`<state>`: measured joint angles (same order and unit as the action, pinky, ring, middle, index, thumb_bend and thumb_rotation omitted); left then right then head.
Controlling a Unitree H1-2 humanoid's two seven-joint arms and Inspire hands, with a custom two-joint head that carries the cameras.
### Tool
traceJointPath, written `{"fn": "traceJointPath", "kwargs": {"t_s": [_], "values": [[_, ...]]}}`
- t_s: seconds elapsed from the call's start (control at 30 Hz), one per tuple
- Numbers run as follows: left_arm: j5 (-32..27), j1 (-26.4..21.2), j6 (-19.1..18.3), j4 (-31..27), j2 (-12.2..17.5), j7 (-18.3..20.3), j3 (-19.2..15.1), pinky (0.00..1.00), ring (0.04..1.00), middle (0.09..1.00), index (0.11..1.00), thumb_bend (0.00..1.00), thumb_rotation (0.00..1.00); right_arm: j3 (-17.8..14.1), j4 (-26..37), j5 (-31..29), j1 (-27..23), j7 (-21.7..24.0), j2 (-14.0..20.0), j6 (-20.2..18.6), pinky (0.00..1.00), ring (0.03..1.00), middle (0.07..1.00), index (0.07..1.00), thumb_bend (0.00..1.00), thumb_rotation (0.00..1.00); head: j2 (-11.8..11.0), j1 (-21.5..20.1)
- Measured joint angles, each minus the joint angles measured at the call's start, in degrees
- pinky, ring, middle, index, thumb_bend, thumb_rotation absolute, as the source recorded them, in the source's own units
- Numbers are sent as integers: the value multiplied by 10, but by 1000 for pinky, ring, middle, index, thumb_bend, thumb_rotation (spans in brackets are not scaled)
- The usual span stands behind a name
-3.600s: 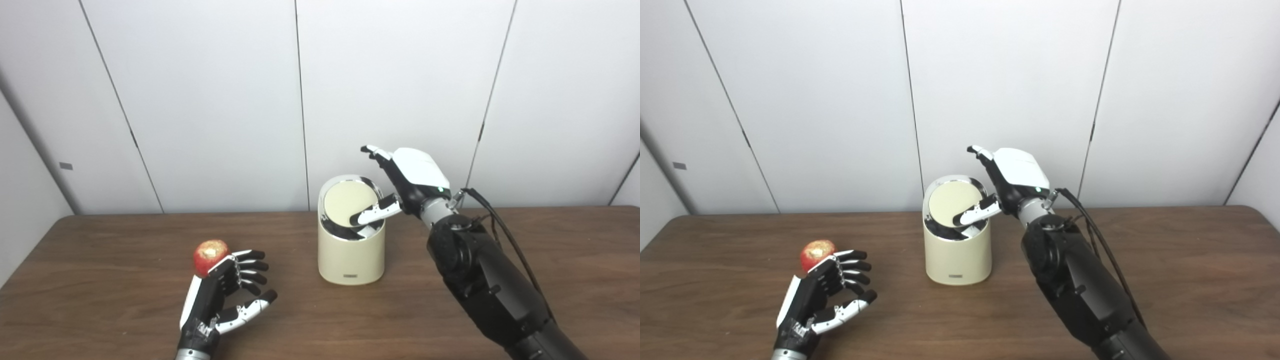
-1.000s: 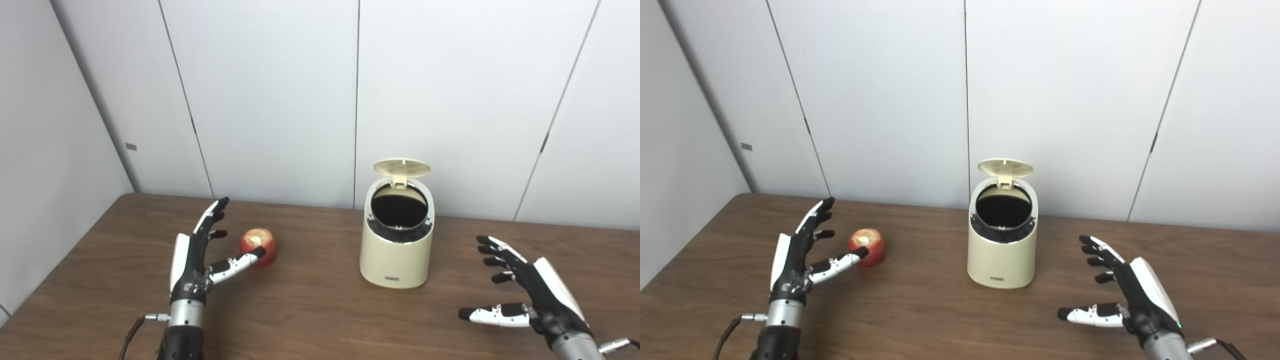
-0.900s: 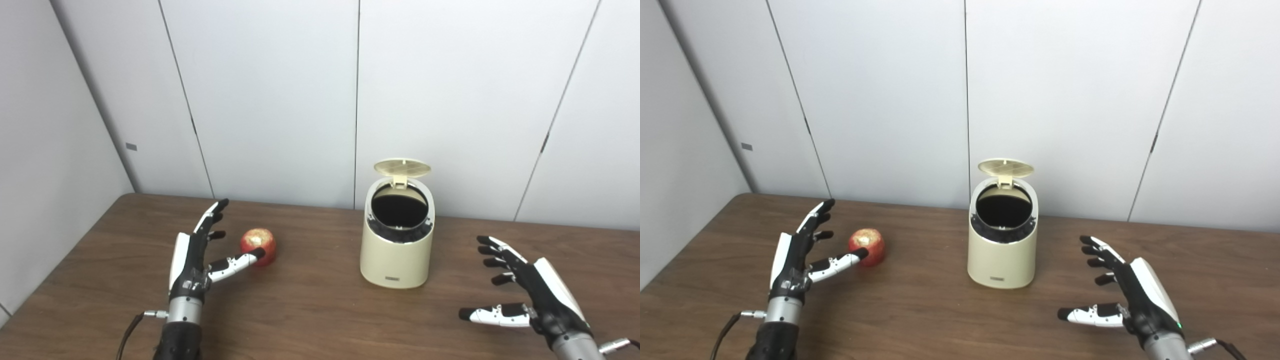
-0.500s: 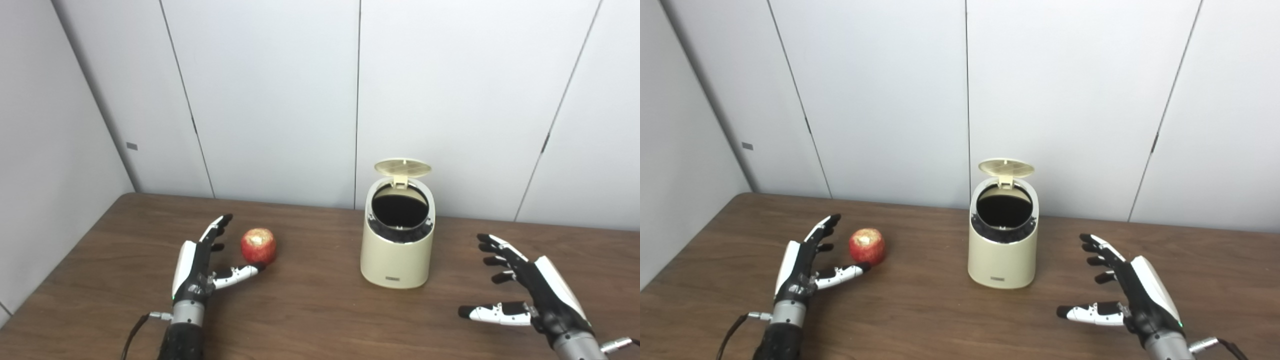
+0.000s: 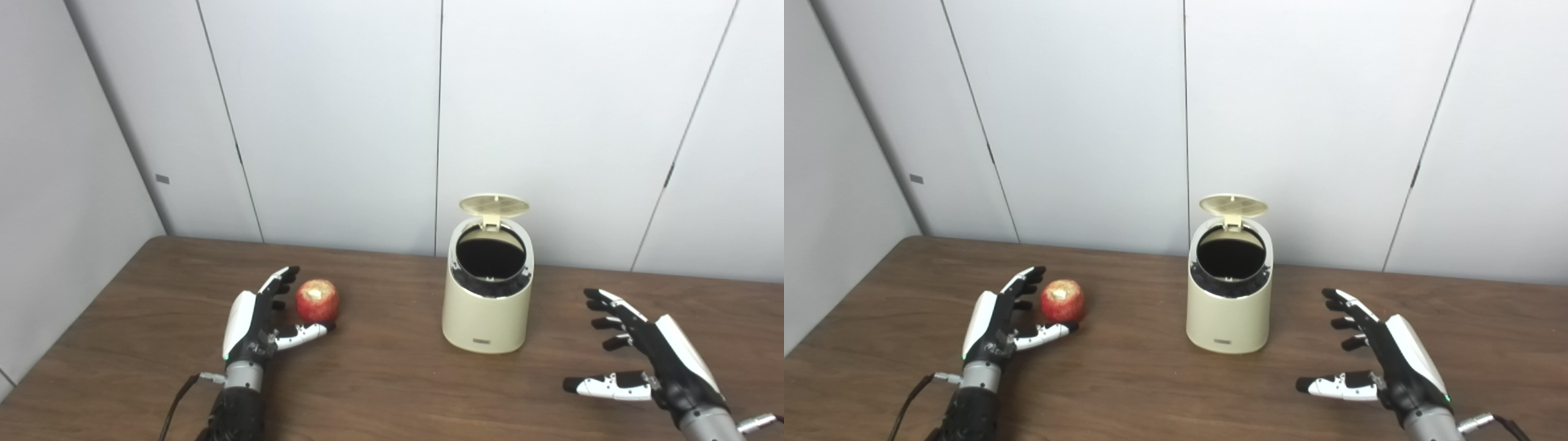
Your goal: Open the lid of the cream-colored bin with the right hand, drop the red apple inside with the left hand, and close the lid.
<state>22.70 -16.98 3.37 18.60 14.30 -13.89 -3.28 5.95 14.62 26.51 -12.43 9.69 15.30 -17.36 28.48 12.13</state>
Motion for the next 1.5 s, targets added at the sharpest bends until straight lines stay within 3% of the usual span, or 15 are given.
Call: {"fn": "traceJointPath", "kwargs": {"t_s": [0.3, 0.4, 0.47, 0.5, 0.53, 0.67, 0.83, 1.03, 1.17, 1.3, 1.5], "values": [[15, -18, -11, 16, 4, -6, 21, 610, 718, 756, 780, 867, 191, 0, 13, 0, 0, 1, 0, -1, 630, 777, 855, 872, 797, 112, 3, -4], [28, -29, -25, 24, 4, -17, 29, 569, 634, 658, 724, 859, 141, 0, 13, -1, 1, 1, 0, -1, 647, 782, 856, 872, 790, 111, 5, -6], [32, -35, -28, 33, 3, -26, 30, 495, 555, 575, 635, 849, 93, 0, 15, -2, 2, 3, 0, -1, 643, 779, 856, 870, 787, 115, 6, -8], [32, -37, -30, 36, 0, -33, 30, 419, 494, 500, 575, 655, 38, 0, 15, -1, 2, 4, 0, -1, 641, 778, 856, 869, 788, 117, 6, -8], [32, -41, -32, 43, -3, -40, 29, 383, 464, 473, 552, 590, 19, 0, 16, -1, 2, 5, 0, -2, 640, 777, 855, 867, 788, 120, 6, -8], [34, -53, -31, 68, -9, -64, 31, 252, 336, 429, 512, 525, 0, 0, 17, -1, 2, 7, 1, -2, 646, 778, 852, 863, 782, 132, 6, -8], [41, -54, -20, 81, -9, -90, 39, 387, 420, 465, 489, 525, 0, -2, 17, -1, 7, 7, 1, -2, 644, 782, 851, 862, 785, 131, 5, -7], [52, -53, -16, 82, -9, -112, 44, 335, 392, 439, 495, 526, 0, -1, 17, -1, 12, 7, 1, -1, 646, 786, 856, 864, 774, 145, 1, -14], [57, -48, 7, 74, -11, -147, 42, 300, 367, 426, 502, 524, 0, 0, 17, -1, 13, 7, 1, -1, 640, 788, 854, 864, 771, 158, -3, -24], [58, -28, 18, 30, -25, -159, 40, 293, 358, 418, 507, 523, 0, 2, 14, 0, 14, 6, 1, -1, 637, 786, 855, 859, 769, 152, -4, -34], [37, -18, 26, -89, -44, -137, 34, 299, 355, 415, 509, 521, 0, 9, 12, 7, 14, 4, -4, -1, 633, 775, 856, 864, 767, 124, -8, -60]]}}
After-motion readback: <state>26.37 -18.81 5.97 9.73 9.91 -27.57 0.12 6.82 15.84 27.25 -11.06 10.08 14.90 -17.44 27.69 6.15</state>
